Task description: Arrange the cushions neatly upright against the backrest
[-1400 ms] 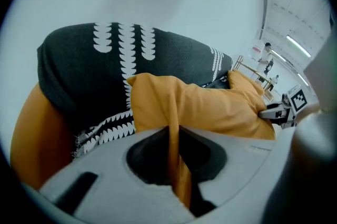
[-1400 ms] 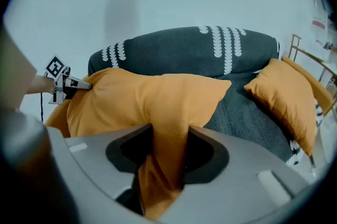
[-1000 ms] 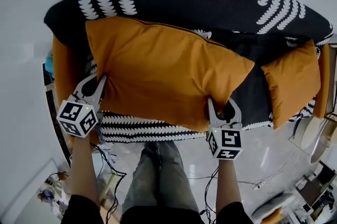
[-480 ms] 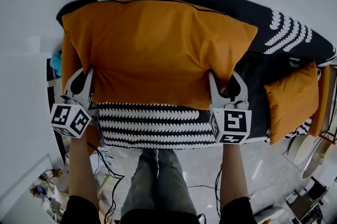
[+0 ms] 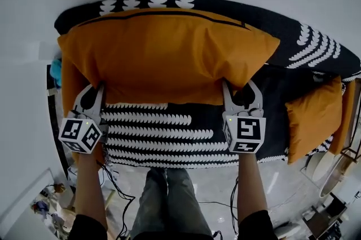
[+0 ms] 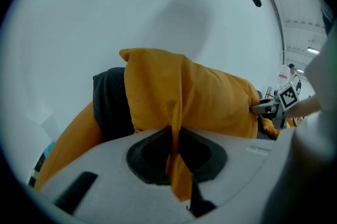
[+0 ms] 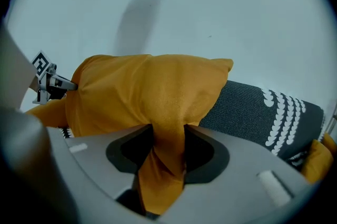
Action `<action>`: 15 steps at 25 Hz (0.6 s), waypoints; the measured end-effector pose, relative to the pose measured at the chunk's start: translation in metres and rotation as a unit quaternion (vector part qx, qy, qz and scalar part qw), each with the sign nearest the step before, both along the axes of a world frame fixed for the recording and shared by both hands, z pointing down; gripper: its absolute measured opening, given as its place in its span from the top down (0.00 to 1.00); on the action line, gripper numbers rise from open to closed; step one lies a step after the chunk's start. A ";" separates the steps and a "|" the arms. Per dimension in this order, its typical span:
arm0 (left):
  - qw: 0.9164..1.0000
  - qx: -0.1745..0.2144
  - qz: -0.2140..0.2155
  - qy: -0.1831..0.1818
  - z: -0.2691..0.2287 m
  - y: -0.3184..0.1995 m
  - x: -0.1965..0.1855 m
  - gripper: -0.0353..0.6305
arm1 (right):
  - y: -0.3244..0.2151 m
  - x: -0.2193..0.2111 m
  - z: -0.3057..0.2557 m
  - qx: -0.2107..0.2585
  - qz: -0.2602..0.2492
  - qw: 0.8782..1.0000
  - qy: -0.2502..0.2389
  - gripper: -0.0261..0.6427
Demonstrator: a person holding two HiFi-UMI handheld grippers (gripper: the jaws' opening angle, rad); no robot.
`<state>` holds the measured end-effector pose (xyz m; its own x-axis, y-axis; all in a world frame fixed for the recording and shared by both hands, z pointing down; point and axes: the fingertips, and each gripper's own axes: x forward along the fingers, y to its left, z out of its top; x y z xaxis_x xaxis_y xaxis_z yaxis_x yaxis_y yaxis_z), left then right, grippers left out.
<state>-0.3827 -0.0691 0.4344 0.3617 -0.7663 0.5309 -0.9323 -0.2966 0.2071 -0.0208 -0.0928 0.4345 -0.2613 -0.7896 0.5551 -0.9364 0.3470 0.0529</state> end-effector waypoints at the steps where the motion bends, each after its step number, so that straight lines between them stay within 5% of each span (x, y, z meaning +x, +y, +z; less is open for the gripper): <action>1: 1.000 -0.001 -0.005 0.003 0.000 -0.002 -0.001 0.89 | -0.002 0.000 0.000 -0.002 -0.001 1.000 -0.004 0.68; 9: 1.000 -0.014 -0.020 -0.012 0.006 -0.005 -0.018 0.74 | -0.006 0.000 0.003 -0.021 -0.002 1.000 -0.002 0.58; 15: 0.999 -0.010 -0.041 -0.032 0.008 0.001 -0.030 0.54 | -0.002 0.005 0.012 -0.019 0.022 1.000 -0.009 0.51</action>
